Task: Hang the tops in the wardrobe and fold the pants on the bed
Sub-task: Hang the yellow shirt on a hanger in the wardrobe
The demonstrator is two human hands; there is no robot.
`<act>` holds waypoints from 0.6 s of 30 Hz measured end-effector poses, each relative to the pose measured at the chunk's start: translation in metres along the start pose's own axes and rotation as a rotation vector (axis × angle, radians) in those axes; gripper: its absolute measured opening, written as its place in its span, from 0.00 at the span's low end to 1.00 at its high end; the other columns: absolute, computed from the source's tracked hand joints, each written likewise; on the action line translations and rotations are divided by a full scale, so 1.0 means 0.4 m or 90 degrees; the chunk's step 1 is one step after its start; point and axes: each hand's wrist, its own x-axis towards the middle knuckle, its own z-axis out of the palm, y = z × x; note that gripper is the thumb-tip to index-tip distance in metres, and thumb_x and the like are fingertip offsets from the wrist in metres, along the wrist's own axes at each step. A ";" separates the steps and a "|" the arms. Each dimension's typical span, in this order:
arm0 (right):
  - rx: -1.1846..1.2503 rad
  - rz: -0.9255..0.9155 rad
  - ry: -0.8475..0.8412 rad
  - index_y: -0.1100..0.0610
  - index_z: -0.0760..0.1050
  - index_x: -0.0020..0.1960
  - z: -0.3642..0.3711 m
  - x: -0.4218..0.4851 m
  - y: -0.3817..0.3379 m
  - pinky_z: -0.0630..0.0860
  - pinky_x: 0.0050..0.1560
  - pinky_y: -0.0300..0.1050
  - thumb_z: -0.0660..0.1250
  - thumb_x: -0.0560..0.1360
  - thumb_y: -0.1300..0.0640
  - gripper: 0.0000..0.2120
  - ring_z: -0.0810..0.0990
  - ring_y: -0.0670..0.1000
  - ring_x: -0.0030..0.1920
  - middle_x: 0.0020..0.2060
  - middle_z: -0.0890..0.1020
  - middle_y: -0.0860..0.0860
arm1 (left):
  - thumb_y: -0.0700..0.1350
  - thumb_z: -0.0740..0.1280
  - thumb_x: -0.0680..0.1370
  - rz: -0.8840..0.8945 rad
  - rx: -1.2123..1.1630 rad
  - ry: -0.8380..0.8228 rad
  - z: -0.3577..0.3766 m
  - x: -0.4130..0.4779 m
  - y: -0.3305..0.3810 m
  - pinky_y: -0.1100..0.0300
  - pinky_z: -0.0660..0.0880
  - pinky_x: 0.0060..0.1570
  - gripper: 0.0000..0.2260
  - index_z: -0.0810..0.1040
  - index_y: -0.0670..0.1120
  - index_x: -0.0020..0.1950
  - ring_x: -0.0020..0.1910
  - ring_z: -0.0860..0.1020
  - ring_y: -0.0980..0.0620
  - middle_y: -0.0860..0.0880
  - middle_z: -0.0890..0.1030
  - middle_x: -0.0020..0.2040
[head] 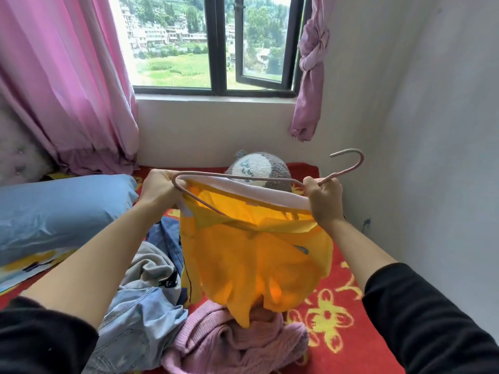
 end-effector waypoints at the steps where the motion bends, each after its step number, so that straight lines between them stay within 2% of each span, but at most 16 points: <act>1: -0.027 -0.010 -0.012 0.54 0.60 0.19 -0.004 0.009 0.001 0.60 0.25 0.46 0.59 0.68 0.53 0.20 0.59 0.46 0.19 0.14 0.61 0.44 | 0.39 0.65 0.69 -0.015 0.023 0.009 0.000 0.004 -0.014 0.60 0.77 0.29 0.08 0.85 0.45 0.38 0.26 0.76 0.49 0.46 0.78 0.26; 2: -0.057 -0.021 -0.024 0.54 0.61 0.20 -0.006 0.017 0.000 0.61 0.25 0.45 0.59 0.69 0.53 0.20 0.59 0.46 0.19 0.14 0.61 0.45 | 0.40 0.66 0.70 -0.036 0.048 0.020 0.000 0.006 -0.026 0.55 0.79 0.31 0.07 0.84 0.42 0.38 0.27 0.76 0.48 0.45 0.77 0.27; 3: -0.086 -0.031 -0.040 0.55 0.60 0.20 -0.008 0.025 0.000 0.61 0.24 0.45 0.58 0.69 0.54 0.20 0.59 0.46 0.18 0.13 0.62 0.45 | 0.40 0.67 0.70 -0.052 0.072 0.028 0.001 0.006 -0.036 0.55 0.79 0.30 0.06 0.84 0.42 0.37 0.27 0.76 0.48 0.45 0.77 0.27; 6: -0.175 -0.080 -0.086 0.55 0.59 0.20 -0.009 0.044 -0.009 0.60 0.24 0.43 0.57 0.69 0.54 0.20 0.60 0.47 0.17 0.13 0.62 0.47 | 0.35 0.65 0.67 -0.047 0.138 0.026 0.001 -0.002 -0.050 0.62 0.74 0.22 0.10 0.83 0.46 0.32 0.25 0.78 0.49 0.49 0.78 0.25; 7: -0.233 -0.108 -0.112 0.55 0.59 0.20 -0.008 0.046 -0.015 0.59 0.24 0.43 0.57 0.69 0.54 0.19 0.61 0.47 0.19 0.15 0.62 0.47 | 0.35 0.64 0.66 -0.044 0.145 0.029 0.001 -0.006 -0.046 0.63 0.74 0.21 0.11 0.82 0.48 0.32 0.26 0.79 0.50 0.49 0.79 0.26; 10: -0.443 -0.164 -0.198 0.56 0.62 0.25 0.018 0.049 -0.043 0.62 0.32 0.45 0.60 0.71 0.54 0.17 0.73 0.59 0.30 0.25 0.72 0.56 | 0.36 0.64 0.65 -0.019 0.155 0.049 -0.005 -0.009 -0.020 0.58 0.79 0.28 0.11 0.81 0.50 0.32 0.30 0.80 0.48 0.48 0.80 0.29; 12: -0.443 -0.155 -0.200 0.57 0.64 0.27 0.035 0.066 -0.082 0.61 0.30 0.44 0.62 0.71 0.54 0.16 0.73 0.59 0.31 0.27 0.73 0.56 | 0.39 0.62 0.63 0.035 0.144 0.051 -0.007 -0.009 0.013 0.57 0.78 0.33 0.10 0.82 0.50 0.33 0.32 0.78 0.48 0.50 0.79 0.28; 15: -0.316 -0.120 -0.202 0.54 0.62 0.24 0.074 0.091 -0.163 0.57 0.26 0.44 0.62 0.72 0.53 0.19 0.66 0.51 0.24 0.21 0.67 0.49 | 0.43 0.64 0.65 0.128 0.111 0.027 0.015 -0.015 0.077 0.62 0.74 0.36 0.13 0.85 0.52 0.42 0.35 0.78 0.55 0.53 0.82 0.34; 18: -0.311 -0.082 -0.331 0.55 0.69 0.25 0.115 0.084 -0.222 0.62 0.28 0.46 0.64 0.77 0.48 0.24 0.67 0.49 0.24 0.20 0.69 0.48 | 0.44 0.69 0.68 0.174 0.040 0.015 0.044 -0.027 0.115 0.68 0.69 0.31 0.09 0.84 0.53 0.45 0.30 0.74 0.62 0.57 0.77 0.29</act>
